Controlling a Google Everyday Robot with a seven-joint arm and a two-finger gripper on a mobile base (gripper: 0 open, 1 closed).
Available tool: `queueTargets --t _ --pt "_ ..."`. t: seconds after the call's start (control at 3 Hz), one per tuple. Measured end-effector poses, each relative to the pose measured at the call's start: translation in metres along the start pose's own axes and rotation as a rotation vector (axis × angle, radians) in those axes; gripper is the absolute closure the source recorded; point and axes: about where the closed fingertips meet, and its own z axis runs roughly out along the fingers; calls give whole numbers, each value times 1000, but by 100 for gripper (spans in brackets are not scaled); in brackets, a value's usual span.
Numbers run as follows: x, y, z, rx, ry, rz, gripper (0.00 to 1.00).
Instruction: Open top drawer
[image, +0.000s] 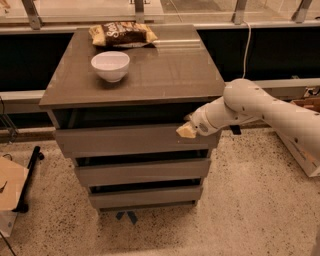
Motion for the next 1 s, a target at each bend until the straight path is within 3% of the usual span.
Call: queueTargets --t 0.33,0.67,1.0 --pt "0 0 0 0 0 0 36" --pt "-1 0 -1 0 0 0 5" --pt "-1 0 -1 0 0 0 0"
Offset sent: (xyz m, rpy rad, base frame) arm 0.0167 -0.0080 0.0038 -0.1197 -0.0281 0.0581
